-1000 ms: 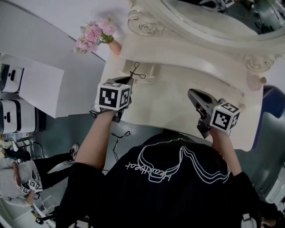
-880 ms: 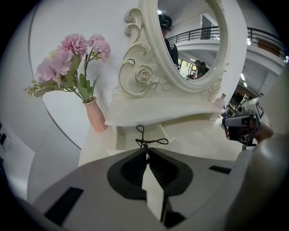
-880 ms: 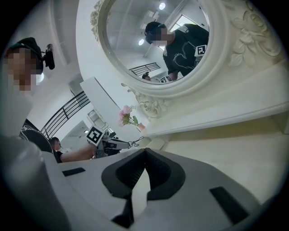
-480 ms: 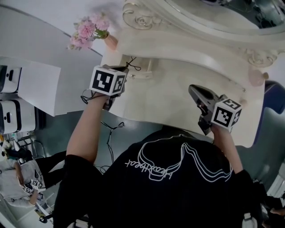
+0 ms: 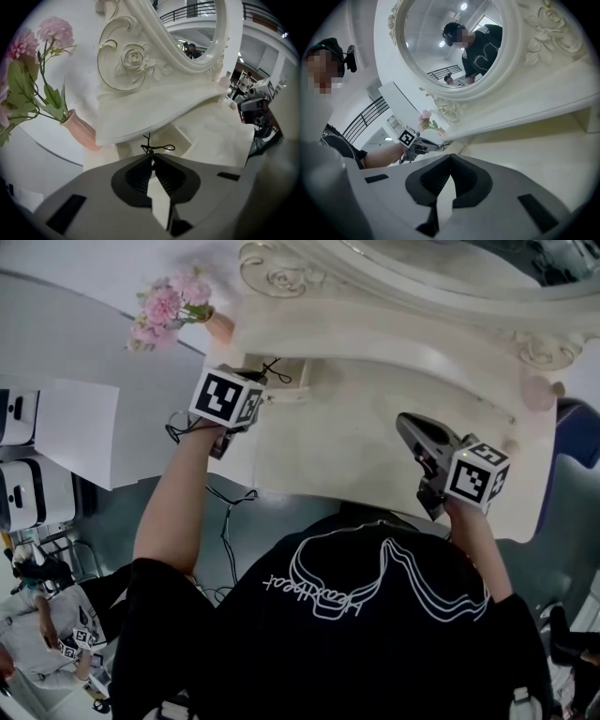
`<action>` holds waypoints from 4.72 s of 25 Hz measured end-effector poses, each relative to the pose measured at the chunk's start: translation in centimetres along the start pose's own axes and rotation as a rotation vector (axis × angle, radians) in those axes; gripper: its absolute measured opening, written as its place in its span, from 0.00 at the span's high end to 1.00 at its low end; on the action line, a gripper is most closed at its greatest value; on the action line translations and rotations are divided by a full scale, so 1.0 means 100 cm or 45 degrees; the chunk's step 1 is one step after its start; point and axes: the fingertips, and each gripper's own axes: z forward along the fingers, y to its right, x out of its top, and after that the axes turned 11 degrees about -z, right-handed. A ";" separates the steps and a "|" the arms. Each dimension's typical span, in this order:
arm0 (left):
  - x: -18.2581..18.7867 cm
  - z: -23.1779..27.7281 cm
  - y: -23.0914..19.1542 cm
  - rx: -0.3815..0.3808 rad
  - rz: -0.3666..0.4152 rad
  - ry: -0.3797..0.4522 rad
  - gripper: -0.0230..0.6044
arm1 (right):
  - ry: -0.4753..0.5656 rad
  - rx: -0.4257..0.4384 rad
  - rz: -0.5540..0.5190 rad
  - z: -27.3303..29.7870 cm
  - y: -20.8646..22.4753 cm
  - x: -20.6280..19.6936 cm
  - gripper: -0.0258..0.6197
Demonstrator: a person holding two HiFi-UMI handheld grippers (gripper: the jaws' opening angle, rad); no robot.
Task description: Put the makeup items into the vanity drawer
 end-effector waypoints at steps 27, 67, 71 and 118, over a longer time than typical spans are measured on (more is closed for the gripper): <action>0.018 -0.064 0.039 -0.201 -0.183 0.467 0.94 | 0.107 0.025 -0.092 -0.019 -0.032 0.011 0.95; -0.002 -0.112 0.384 -1.013 -0.198 0.549 0.95 | 0.297 -0.400 -0.072 -0.229 -0.044 -0.039 0.95; 0.011 -0.089 0.402 -0.988 -0.208 0.509 0.95 | 0.319 -0.420 -0.056 -0.250 -0.006 -0.032 0.91; 0.041 -0.020 0.405 -0.709 -0.436 0.518 0.95 | -0.442 -0.718 -0.552 -0.250 0.213 -0.084 0.65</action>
